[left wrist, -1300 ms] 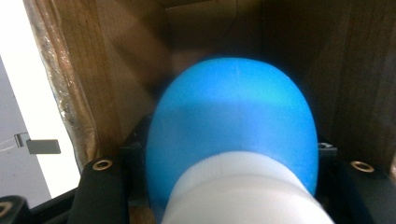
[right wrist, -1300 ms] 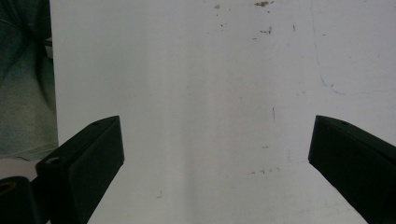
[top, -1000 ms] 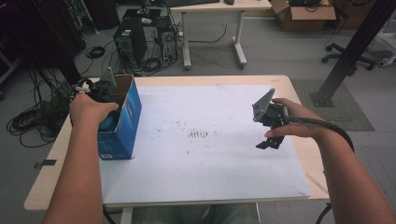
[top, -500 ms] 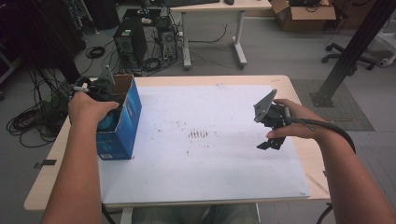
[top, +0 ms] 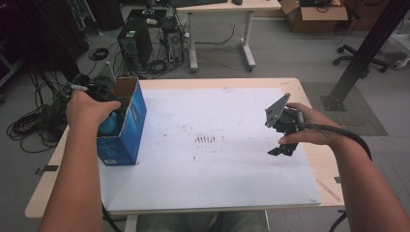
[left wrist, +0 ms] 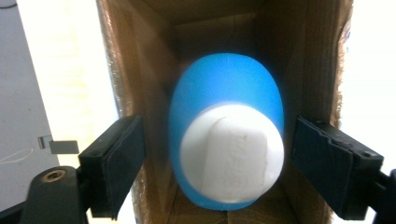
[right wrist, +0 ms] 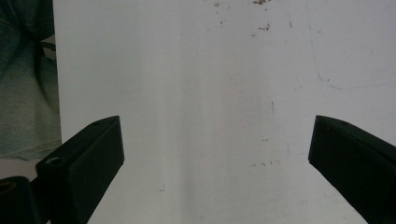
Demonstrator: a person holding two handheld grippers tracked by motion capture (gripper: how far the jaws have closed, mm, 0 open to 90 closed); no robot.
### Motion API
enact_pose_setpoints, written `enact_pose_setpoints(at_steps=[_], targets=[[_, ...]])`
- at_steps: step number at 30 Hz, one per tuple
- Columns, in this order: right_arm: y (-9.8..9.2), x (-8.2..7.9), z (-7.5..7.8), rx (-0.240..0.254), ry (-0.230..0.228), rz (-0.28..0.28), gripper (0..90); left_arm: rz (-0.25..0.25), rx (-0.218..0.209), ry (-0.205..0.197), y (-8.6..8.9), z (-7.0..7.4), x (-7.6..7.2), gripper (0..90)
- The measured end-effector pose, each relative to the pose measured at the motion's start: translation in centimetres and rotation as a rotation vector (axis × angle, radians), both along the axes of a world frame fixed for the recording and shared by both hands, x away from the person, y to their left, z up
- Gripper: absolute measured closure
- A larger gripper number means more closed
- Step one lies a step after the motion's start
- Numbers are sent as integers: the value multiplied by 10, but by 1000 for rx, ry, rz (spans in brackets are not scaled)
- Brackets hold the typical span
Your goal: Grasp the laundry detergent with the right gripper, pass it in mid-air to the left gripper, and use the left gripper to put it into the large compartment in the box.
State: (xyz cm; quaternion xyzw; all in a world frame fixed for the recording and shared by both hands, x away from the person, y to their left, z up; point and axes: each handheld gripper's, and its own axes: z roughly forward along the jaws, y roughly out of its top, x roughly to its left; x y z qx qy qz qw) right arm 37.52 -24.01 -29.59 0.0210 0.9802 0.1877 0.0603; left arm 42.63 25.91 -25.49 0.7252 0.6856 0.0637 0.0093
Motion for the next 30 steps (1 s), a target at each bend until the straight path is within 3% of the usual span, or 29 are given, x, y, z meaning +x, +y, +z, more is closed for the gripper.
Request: enact_pose_setpoints(at_steps=[7, 11, 16, 19, 25, 30], targets=[[-1, -1, 2, 1, -7, -3, 34, -14, 2, -15, -1, 7, -2, 169], [0, -2, 2, -1, -7, -6, 33, -21, 11, -26, -3, 12, -3, 113], [0, -2, 3, -3, -6, -5, 34, -64, -29, -36, -7, 19, -4, 33], [1, -2, 3, -5, -5, -8, 34, -76, -43, -39, -9, 22, -4, 53], [0, -3, 4, -3, -10, -6, 34, -82, -44, -45, -11, 31, -5, 42], [-3, -3, 6, 2, -14, -13, 34, -105, -10, -30, -13, 37, -5, 42]])
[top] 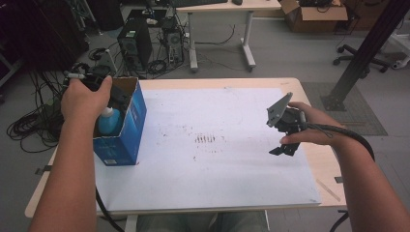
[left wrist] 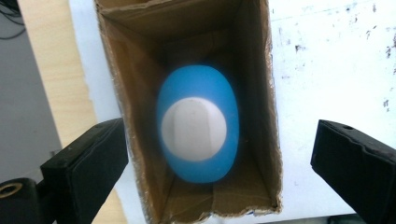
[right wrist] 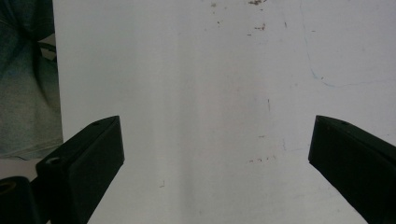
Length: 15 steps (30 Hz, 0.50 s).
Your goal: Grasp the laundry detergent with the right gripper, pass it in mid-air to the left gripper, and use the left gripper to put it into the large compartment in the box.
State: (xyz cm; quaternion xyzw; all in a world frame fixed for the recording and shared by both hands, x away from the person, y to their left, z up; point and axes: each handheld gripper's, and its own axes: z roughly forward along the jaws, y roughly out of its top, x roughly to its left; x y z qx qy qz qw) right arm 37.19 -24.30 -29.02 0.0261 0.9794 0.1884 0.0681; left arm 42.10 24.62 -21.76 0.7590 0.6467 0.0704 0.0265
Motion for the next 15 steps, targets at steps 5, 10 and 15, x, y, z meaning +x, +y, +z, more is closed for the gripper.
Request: enact_pose_setpoints(at_steps=[5, 10, 15], targets=[[-1, -1, 0, 2, -2, -4, 34, -50, 39, 11, -6, 7, -2, 44], [-3, -1, 2, 4, -5, -6, 33, -120, 79, 9, -16, 16, -4, 43], [-3, -1, 1, -3, -3, -3, 34, -205, 88, -1, -31, 28, -6, 42]])
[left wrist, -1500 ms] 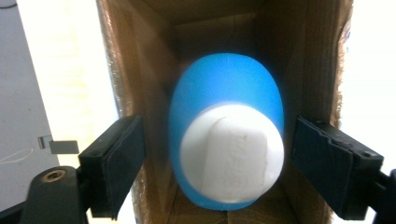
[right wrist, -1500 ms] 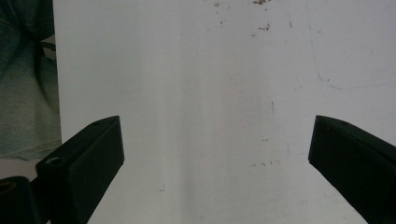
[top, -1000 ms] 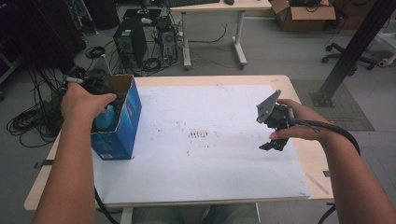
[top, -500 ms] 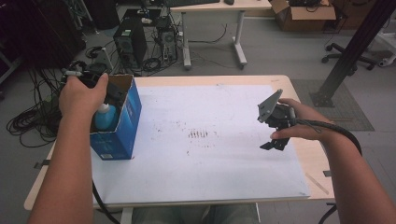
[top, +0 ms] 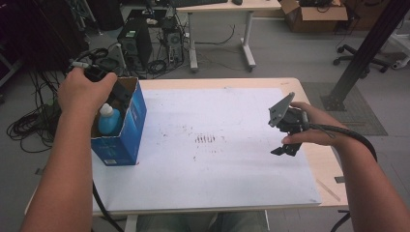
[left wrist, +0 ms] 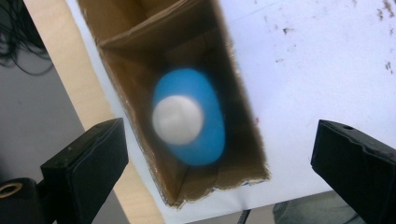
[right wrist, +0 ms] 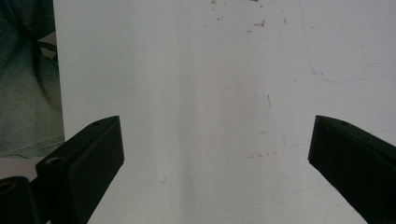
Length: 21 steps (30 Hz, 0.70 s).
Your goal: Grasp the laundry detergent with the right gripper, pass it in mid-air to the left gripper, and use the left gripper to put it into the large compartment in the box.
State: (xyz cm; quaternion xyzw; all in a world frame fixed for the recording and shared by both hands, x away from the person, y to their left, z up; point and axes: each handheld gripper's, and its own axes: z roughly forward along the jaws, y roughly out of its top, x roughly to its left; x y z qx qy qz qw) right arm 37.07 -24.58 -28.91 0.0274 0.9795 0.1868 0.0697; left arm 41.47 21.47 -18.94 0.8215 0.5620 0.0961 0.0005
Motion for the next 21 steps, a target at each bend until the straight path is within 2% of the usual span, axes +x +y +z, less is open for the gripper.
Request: enact_pose_setpoints(at_steps=[3, 10, 17, 21], targets=[[0, 0, 1, -1, 0, -1, 34, -49, 7, 0, -10, 6, -1, 43], [1, 0, 3, -5, -5, -1, 33, -176, -22, -3, -30, 19, -3, 43], [2, 0, 5, -6, -8, -4, 33, -271, -30, 10, -46, 22, -5, 43], [4, 1, 4, -19, -5, -1, 34, -304, -30, 17, -54, 21, -6, 43]])
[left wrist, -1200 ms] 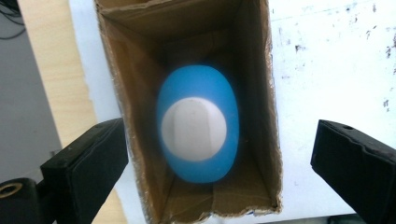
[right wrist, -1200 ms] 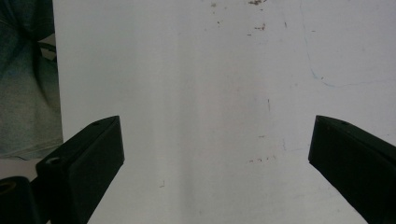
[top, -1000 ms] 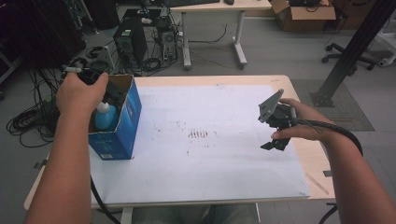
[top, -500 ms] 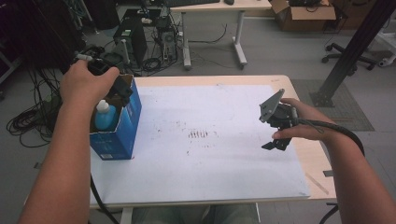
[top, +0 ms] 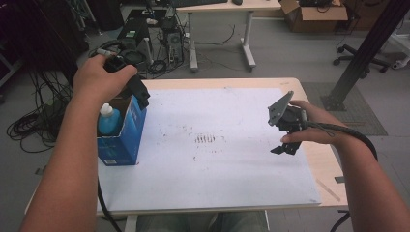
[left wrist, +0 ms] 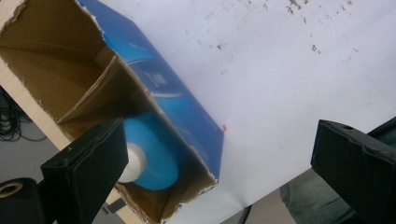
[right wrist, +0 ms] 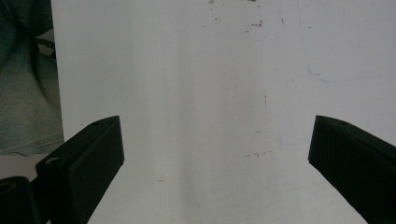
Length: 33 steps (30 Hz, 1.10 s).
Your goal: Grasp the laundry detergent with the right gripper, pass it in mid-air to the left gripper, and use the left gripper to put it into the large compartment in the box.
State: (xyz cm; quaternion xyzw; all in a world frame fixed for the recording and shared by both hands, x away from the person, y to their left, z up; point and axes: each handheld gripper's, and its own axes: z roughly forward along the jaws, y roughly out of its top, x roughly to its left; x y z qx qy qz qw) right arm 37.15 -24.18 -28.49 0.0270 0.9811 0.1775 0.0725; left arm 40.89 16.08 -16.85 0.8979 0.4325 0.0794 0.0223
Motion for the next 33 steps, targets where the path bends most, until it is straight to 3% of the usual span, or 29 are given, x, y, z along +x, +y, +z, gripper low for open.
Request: enact_pose_setpoints(at_steps=[9, 13, 19, 28, 33], targets=[[3, 1, -2, -5, 2, 1, 34, -142, -10, 24, -20, 0, -1, 43], [3, 2, -2, -16, 9, 1, 34, -221, -3, 59, -31, -3, -2, 42], [5, 6, -4, -35, 20, 0, 34, -353, 22, 85, -48, -13, -4, 44], [10, 9, -3, -40, 23, 9, 34, -483, 35, 117, -72, -26, -11, 43], [12, 8, -4, -46, 27, 15, 34, -541, 23, 145, -81, -41, -14, 44]])
